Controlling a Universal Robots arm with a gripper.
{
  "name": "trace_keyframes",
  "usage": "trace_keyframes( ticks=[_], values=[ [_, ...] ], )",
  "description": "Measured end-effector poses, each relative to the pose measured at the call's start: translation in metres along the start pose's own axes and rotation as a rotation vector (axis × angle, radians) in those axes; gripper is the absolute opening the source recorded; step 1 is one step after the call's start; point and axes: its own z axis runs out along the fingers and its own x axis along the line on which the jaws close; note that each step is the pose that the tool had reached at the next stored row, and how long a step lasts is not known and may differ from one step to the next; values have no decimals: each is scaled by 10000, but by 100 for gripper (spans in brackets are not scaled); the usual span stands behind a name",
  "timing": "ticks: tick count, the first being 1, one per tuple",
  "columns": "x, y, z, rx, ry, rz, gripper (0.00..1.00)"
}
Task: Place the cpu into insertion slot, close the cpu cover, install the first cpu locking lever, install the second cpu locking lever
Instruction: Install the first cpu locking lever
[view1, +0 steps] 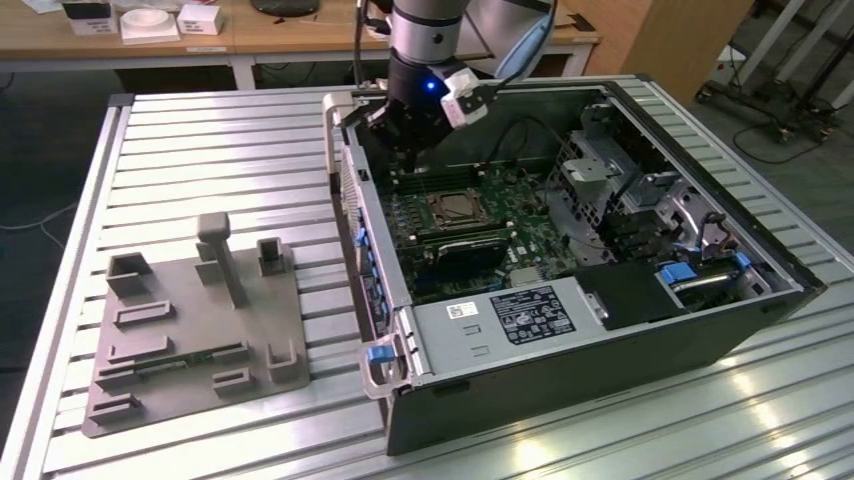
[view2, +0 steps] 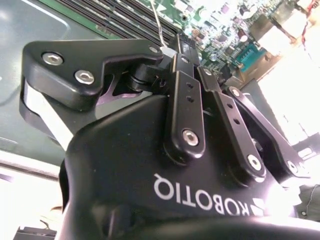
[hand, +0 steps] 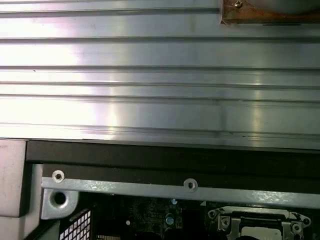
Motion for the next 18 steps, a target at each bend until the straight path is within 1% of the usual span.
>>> trace_keyframes(
  ticks=[9,13,18],
  values=[
    [-151,-6,9,1,2,-41,10],
    [-173,-6,4,1,1,-70,10],
    [-187,-5,-16,1,-28,-95,10]
  ],
)
